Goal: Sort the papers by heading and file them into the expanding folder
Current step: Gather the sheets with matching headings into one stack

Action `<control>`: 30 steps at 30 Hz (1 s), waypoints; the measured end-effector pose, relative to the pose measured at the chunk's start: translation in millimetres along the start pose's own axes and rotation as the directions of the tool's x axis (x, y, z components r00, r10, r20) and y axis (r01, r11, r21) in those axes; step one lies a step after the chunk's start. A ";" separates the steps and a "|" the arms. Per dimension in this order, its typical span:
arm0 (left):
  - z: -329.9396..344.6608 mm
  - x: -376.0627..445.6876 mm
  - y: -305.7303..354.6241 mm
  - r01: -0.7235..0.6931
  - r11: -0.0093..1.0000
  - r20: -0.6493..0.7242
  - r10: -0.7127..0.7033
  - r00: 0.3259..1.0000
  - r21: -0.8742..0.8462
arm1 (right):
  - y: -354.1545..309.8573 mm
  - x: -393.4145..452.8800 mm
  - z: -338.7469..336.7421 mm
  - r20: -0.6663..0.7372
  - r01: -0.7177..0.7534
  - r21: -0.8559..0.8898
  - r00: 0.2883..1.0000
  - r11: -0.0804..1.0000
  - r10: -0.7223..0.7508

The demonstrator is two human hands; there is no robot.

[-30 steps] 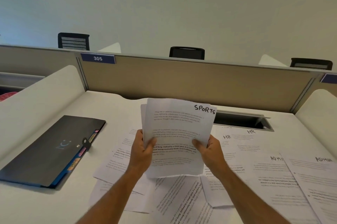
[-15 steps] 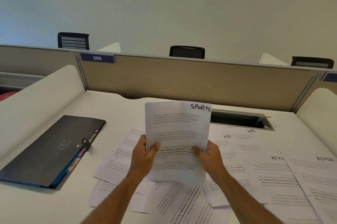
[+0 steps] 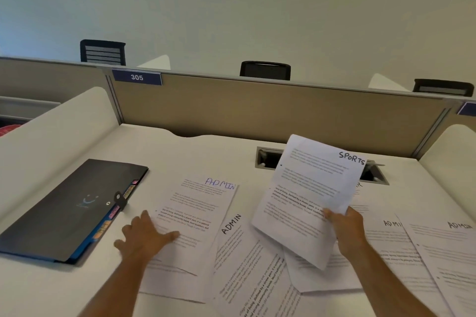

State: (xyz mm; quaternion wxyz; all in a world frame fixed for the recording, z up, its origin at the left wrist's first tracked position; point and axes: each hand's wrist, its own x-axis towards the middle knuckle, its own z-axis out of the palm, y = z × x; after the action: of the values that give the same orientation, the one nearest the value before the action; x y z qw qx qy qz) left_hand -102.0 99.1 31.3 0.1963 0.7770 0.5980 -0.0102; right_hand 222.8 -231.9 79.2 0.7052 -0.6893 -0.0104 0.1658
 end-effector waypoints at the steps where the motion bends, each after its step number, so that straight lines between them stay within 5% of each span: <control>1: -2.3 2.3 -1.4 0.023 1.000 -0.016 -0.023 1.000 -0.007 | 2.5 0.4 -1.3 -0.004 -0.007 -0.004 1.000 1.000 0.007; 7: -14.9 15.0 -10.4 0.181 0.983 0.024 -0.181 0.983 -0.039 | 10.9 2.4 0.9 0.016 -0.018 -0.038 1.000 0.999 0.019; 14: -18.5 15.3 -10.2 0.207 0.976 0.052 -0.204 0.978 -0.062 | 12.8 0.2 8.6 0.035 -0.012 -0.048 0.999 0.999 0.013; 19: -17.8 12.5 -11.4 0.094 0.937 -0.022 -0.108 0.994 -0.338 | 12.1 -1.1 10.6 0.036 -0.011 -0.072 0.999 0.997 0.014; 25: -29.6 15.4 -23.1 0.121 0.833 -0.210 -0.273 0.939 -0.540 | 10.3 -0.7 8.7 0.018 -0.006 -0.088 1.000 0.996 0.007; 30: -34.4 24.4 -42.5 0.093 0.787 -0.192 -0.261 0.946 -0.610 | 12.7 0.3 9.3 0.019 -0.025 -0.109 0.999 0.994 0.027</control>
State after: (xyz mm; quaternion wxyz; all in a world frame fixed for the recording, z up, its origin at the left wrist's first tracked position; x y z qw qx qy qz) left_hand -142.2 141.4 44.5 0.3452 0.6105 0.6624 0.2633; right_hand 218.1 -222.9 67.2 0.6642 -0.7250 -0.0175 0.1813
